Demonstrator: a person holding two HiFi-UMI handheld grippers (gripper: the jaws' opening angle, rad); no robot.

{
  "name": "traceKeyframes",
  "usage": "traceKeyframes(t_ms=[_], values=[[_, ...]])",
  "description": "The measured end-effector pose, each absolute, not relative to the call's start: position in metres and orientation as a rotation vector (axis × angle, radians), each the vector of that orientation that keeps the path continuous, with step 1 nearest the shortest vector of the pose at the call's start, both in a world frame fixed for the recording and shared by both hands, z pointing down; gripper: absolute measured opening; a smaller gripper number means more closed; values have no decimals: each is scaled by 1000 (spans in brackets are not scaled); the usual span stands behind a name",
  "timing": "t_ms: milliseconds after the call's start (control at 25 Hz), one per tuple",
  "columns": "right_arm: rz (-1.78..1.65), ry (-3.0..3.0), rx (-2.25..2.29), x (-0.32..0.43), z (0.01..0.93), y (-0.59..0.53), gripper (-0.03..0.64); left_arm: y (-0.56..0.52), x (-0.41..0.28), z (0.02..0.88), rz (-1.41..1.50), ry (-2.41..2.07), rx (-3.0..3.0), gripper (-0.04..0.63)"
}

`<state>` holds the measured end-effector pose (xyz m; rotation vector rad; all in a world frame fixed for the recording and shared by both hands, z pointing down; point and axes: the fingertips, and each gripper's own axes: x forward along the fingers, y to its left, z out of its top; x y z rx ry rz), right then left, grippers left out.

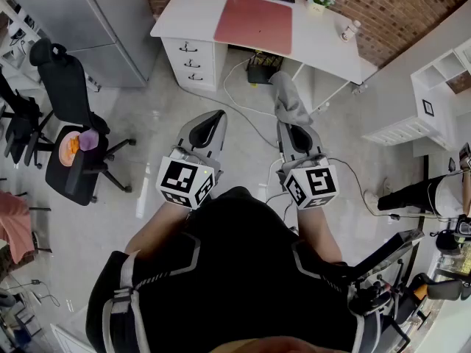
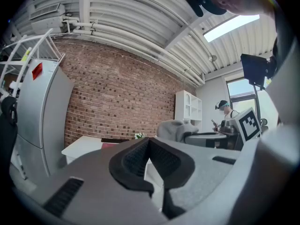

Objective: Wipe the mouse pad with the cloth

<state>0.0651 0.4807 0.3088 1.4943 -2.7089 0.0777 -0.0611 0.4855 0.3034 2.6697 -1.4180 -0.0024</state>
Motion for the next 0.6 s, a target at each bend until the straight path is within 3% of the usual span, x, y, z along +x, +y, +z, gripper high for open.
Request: traceKeyframes(t_ms=[600], values=[[81, -2732, 1539, 46, 301, 482, 37, 484, -79, 311, 39, -1405, 2665, -2]])
